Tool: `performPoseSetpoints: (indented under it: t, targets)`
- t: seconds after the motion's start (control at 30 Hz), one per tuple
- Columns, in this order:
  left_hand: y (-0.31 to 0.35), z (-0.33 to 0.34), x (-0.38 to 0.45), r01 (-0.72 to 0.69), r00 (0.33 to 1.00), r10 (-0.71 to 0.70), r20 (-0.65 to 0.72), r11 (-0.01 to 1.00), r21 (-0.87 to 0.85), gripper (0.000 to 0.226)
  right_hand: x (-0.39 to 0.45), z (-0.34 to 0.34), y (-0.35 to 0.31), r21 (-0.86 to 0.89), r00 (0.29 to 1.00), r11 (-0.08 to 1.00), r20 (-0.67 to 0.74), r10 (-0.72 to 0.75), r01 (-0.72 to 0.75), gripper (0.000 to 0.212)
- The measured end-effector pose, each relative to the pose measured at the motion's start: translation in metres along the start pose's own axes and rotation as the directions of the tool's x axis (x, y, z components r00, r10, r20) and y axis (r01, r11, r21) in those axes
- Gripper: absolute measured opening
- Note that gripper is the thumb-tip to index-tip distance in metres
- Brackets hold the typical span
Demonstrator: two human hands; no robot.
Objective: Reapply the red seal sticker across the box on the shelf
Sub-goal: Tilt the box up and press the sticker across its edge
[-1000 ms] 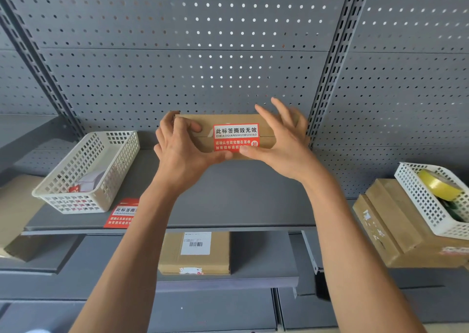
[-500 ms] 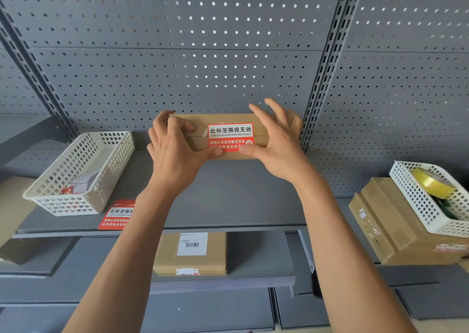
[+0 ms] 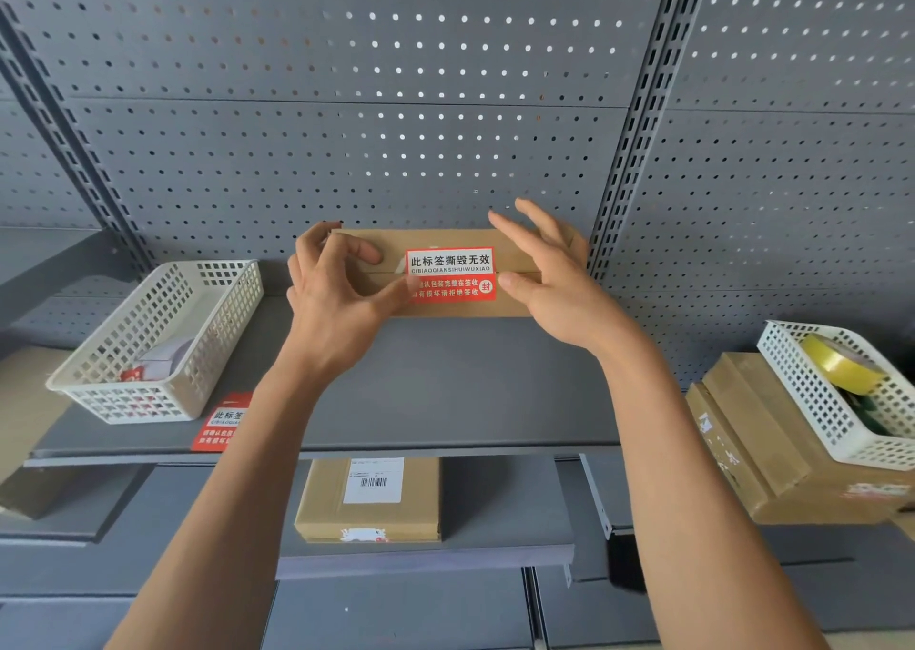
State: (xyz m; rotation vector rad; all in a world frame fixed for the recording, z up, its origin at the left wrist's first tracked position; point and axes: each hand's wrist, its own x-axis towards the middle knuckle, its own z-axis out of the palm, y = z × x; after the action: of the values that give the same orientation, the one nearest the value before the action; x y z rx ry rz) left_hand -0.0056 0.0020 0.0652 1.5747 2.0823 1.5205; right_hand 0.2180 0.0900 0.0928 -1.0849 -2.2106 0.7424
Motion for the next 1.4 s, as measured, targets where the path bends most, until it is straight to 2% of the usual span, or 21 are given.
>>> performPoseSetpoints:
  t: [0.1,0.17,0.27,0.37,0.73,1.27,1.33,1.4]
  targets:
    - [0.017,0.015,-0.002,0.088,0.990,-0.078,-0.116,0.993,0.080,0.061,0.003,0.011,-0.007,-0.027,0.993,0.999,-0.111,0.037,-0.040,0.052]
    - [0.025,0.026,-0.003,0.124,0.977,-0.099,-0.190,0.984,0.129,0.069,0.004,0.023,-0.012,-0.125,0.978,0.988,-0.197,0.063,-0.089,0.059]
    - [0.023,0.034,-0.004,0.116,0.969,-0.076,-0.235,0.980,0.162,0.073,0.005,0.032,-0.014,-0.248,0.964,0.958,-0.253,0.078,-0.142,0.071]
    - [0.017,0.032,-0.002,0.089,0.972,-0.053,-0.227,0.984,0.152,0.067,0.007,0.030,-0.011,-0.253,0.969,0.960,-0.241,0.059,-0.121,0.070]
    - [0.011,0.022,-0.001,0.044,0.984,-0.026,-0.179,0.994,0.096,0.043,0.011,0.021,-0.001,-0.144,0.984,0.989,-0.176,0.015,-0.041,0.042]
    - [0.007,0.013,-0.002,0.018,0.992,-0.011,-0.126,0.998,0.055,0.018,0.009,0.019,-0.001,-0.046,0.985,0.998,-0.172,0.024,-0.032,0.042]
    - [0.004,0.010,-0.002,0.004,0.995,0.002,-0.099,0.998,0.056,0.018,0.009,0.019,-0.001,-0.040,0.985,0.999,-0.172,0.023,-0.030,0.042]
    - [-0.001,0.006,-0.003,-0.037,0.999,0.039,-0.038,0.998,0.051,0.031,0.010,0.018,0.000,-0.042,0.985,0.999,-0.169,0.026,-0.033,0.042]
